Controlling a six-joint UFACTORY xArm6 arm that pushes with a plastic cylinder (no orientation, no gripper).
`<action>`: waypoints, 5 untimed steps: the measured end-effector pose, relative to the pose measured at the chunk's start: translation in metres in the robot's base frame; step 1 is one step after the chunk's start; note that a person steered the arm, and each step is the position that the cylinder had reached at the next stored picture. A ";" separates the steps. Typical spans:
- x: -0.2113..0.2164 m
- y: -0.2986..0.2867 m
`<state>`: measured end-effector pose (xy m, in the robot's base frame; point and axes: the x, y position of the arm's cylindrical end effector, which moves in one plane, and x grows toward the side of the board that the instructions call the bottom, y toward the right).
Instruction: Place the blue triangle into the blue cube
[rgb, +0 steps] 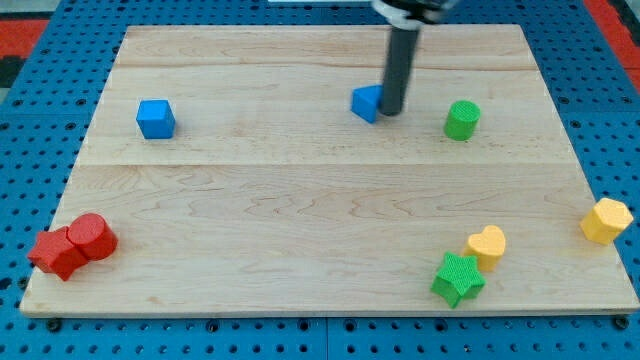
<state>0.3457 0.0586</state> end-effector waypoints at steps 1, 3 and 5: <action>-0.001 -0.079; -0.005 -0.078; -0.042 -0.034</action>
<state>0.3033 0.0250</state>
